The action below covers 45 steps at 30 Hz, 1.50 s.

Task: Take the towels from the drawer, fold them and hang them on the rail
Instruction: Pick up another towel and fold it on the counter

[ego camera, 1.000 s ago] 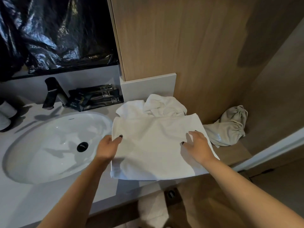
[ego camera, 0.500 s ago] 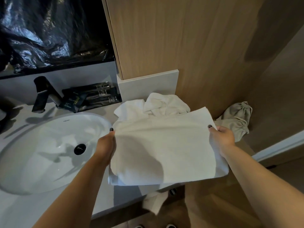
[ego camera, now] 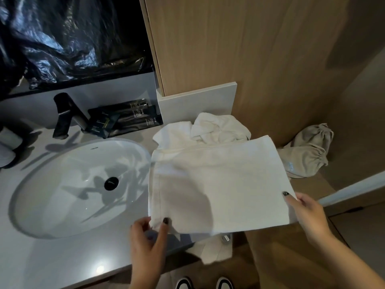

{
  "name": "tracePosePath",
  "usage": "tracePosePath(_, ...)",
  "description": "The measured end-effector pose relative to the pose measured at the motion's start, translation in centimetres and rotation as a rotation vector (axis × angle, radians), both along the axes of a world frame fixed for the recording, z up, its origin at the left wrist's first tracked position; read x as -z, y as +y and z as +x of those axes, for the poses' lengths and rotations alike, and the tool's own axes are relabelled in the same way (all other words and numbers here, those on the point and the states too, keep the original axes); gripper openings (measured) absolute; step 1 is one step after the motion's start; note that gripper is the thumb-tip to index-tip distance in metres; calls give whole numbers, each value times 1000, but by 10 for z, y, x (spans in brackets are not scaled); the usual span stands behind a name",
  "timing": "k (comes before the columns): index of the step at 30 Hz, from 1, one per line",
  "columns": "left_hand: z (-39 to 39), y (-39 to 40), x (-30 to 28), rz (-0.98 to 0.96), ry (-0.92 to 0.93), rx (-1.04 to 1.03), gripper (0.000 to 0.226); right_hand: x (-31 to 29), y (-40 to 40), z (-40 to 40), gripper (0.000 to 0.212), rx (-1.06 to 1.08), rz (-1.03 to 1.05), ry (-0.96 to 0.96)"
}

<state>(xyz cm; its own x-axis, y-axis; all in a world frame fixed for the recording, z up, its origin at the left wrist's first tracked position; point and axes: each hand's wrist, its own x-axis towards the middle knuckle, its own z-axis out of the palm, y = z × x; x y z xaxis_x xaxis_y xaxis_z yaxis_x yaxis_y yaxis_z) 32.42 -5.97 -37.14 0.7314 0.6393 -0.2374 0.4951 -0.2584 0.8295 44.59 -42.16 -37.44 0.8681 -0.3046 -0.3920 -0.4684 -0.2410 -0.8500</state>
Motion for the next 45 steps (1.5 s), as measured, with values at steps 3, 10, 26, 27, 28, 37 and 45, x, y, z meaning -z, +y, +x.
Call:
tracePosePath(3, -5, -3, 5, 28, -41, 18, 29, 9, 5, -19, 12, 153, 80, -61)
tracePosePath(10, 11, -4, -3, 171, -115, 115, 11, 24, 19, -20, 13, 238, 99, -94)
tracePosePath(26, -7, 32, -10, -112, 101, -77, 11, 23, 2, -19, 9, 274, 0, -95)
tracePosePath(27, -11, 30, -10, -93, 101, -10, 13, 22, -1, -19, 11, 233, -16, -79)
tracePosePath(28, -13, 24, -12, -66, 104, 63, 16, 21, -3, -20, 14, 191, -40, -64)
tracePosePath(37, 8, -20, -6, 256, 213, 133, 48, 11, -3, -15, 26, 48, -124, -11)
tracePosePath(45, 26, -22, 0, 742, 167, 447, 54, -4, 25, -5, 39, -100, -662, -110)
